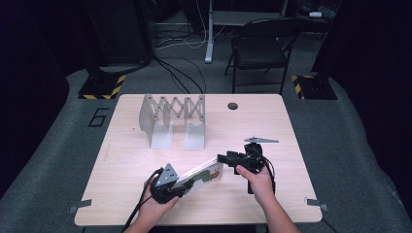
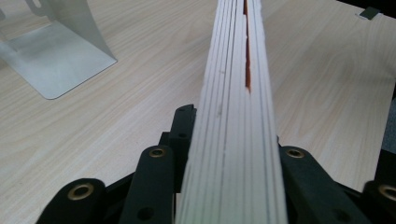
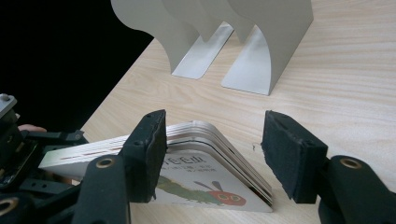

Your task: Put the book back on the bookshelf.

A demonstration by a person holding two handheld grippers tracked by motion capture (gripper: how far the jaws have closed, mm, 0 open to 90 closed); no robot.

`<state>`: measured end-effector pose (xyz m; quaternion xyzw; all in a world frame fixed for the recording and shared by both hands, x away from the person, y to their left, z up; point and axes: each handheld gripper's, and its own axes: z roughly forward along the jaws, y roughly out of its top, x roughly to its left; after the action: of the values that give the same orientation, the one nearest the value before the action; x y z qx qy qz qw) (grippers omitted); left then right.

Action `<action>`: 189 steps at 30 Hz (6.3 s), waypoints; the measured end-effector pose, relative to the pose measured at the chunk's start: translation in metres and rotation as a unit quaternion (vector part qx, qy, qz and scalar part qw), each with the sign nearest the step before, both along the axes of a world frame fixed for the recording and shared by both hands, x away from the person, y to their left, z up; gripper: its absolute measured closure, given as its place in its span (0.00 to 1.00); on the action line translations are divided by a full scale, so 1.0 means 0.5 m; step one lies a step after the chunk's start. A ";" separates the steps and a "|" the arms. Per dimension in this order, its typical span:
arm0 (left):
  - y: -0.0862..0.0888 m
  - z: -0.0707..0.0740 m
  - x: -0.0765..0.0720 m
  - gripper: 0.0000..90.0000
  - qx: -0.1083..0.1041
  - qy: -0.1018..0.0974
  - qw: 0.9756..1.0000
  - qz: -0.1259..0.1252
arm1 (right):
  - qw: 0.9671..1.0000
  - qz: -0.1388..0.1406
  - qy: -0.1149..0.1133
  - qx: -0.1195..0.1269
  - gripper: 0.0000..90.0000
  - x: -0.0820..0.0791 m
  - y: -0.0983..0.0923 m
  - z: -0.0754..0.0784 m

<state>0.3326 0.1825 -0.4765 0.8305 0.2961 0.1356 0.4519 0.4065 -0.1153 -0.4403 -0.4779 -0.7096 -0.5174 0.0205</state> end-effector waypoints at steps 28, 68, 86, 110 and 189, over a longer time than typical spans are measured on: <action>-0.008 0.005 -0.013 0.84 0.016 -0.018 1.000 0.004 | 1.000 -0.015 0.001 -0.001 0.43 0.000 -0.028 0.000; 0.007 0.019 -0.002 0.83 0.041 0.017 0.999 0.029 | 0.999 -0.027 0.009 -0.035 0.43 0.004 -0.031 -0.032; -0.006 0.031 0.013 0.77 0.047 0.024 0.998 0.042 | 0.999 -0.029 0.017 -0.037 0.43 0.004 -0.031 -0.035; -0.002 0.062 0.015 0.84 0.038 0.020 0.998 0.039 | 0.999 -0.037 0.020 -0.034 0.43 0.008 -0.043 -0.039; 0.220 0.131 0.064 0.84 0.008 -0.019 0.954 0.298 | 0.997 -0.043 0.043 -0.050 0.43 0.021 -0.056 -0.078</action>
<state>0.3646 0.2925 -0.4107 0.7053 0.5207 0.2820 0.3897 0.4172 -0.1431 -0.4794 -0.5302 -0.7116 -0.4609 0.0045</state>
